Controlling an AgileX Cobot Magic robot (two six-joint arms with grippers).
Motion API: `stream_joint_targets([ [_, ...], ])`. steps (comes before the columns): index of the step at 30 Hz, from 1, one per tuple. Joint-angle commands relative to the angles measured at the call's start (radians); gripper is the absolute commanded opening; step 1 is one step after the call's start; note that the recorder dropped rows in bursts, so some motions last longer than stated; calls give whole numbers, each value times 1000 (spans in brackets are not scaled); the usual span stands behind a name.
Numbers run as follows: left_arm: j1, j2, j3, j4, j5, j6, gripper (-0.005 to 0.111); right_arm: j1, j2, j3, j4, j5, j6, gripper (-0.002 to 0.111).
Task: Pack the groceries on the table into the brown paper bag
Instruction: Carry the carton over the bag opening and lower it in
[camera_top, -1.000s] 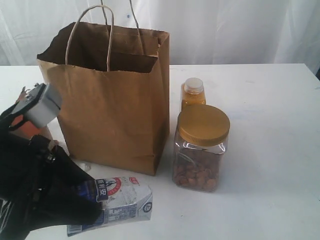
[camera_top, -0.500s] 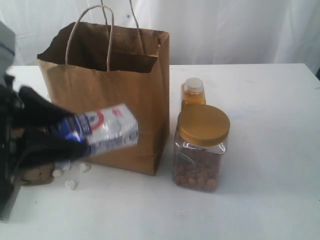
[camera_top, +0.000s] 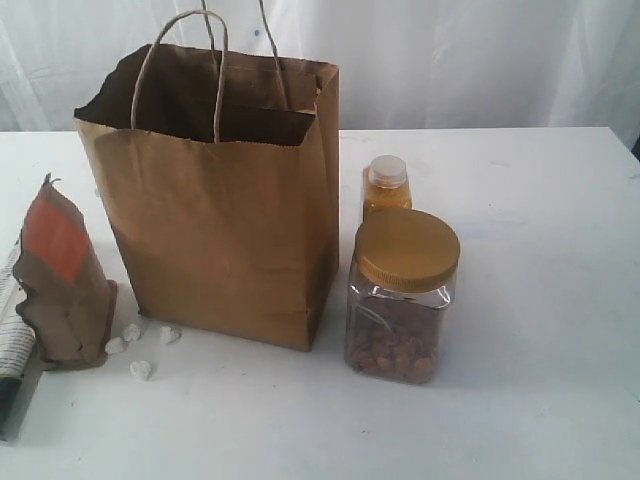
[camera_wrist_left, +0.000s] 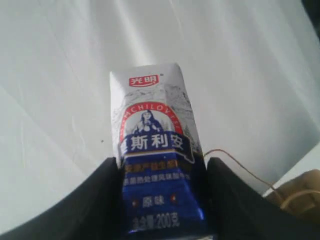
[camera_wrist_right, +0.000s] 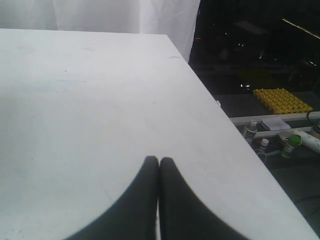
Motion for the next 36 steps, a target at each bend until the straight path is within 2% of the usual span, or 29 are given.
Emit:
stream_joint_targets([
  [1, -4, 105, -8, 12, -169, -6, 0, -6, -3, 2, -7, -3, 4, 0],
  [5, -4, 256, -8, 79, -347, -6, 0, -6, -3, 2, -7, -3, 4, 0],
  [7, -4, 321, -8, 77, -362, -8, 0, -6, -3, 2, -7, -3, 4, 0],
  [9, -4, 374, -8, 66, -286, -8, 0, -6, -3, 2, -7, -3, 4, 0],
  [14, -4, 426, -8, 66, 8, -6, 0, -6, -3, 2, -7, -3, 4, 0],
  [16, -4, 426, -8, 66, 62, -6, 0, -6, -3, 2, -7, -3, 4, 0],
  [36, -4, 424, -8, 67, 86, -9, 0, -6, -3, 2, -7, -3, 4, 0],
])
